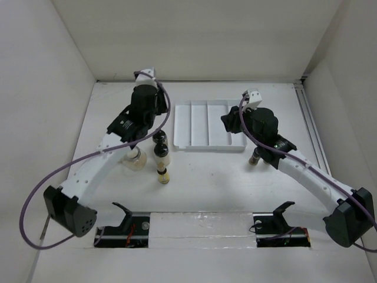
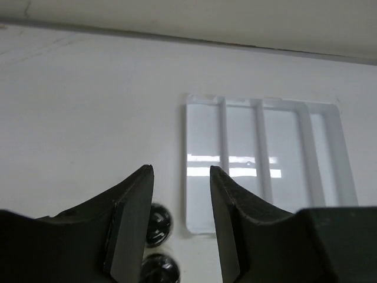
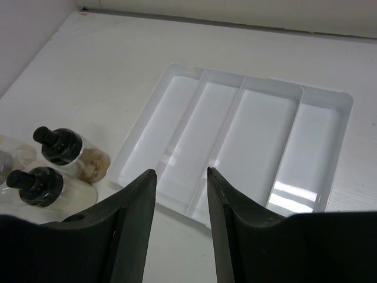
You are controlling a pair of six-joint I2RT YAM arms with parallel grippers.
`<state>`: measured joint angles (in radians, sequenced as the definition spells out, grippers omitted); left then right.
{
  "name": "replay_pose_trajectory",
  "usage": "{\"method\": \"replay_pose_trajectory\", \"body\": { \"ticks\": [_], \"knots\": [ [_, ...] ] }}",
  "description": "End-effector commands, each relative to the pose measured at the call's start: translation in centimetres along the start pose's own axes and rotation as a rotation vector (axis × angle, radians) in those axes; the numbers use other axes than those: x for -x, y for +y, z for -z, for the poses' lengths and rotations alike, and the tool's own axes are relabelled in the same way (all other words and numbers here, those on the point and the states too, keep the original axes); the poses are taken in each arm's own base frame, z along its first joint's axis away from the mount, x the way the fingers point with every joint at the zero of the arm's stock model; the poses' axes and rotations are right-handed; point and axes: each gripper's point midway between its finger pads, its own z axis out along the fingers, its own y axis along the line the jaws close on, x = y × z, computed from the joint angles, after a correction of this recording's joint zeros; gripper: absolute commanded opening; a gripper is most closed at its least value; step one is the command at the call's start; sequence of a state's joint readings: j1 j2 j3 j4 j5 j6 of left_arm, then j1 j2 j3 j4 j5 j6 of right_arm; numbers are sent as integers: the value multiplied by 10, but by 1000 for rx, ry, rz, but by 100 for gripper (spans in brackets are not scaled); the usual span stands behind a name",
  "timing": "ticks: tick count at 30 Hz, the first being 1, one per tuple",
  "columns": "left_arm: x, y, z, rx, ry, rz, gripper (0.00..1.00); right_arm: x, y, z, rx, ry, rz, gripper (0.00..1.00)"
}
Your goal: Organize the condiment bottles
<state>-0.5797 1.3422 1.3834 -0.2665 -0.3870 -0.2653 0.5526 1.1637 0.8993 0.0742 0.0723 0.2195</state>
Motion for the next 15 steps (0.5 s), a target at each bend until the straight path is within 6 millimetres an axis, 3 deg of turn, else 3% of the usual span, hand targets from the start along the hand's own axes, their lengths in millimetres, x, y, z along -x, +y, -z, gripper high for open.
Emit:
{"method": "replay_pose_trajectory", "body": {
  "ticks": [1,3,4,8,15],
  "knots": [
    [-12,34,32,57,-26,96,39,20,-7,6,-21,-64,-40,46],
    [-30,40,36,60,-18,142,39,17,-18,5,-55,-60,-53,45],
    [-53,44,34,61,19,138,39,21,-17,8,-52,-72,-54,45],
    [-87,42,25,53,104,131,40,18,-22,5,-64,-62,-54,45],
    [-111,39,7,66,167,127,43,11,-13,-4,-16,-26,-53,45]
  ]
}}
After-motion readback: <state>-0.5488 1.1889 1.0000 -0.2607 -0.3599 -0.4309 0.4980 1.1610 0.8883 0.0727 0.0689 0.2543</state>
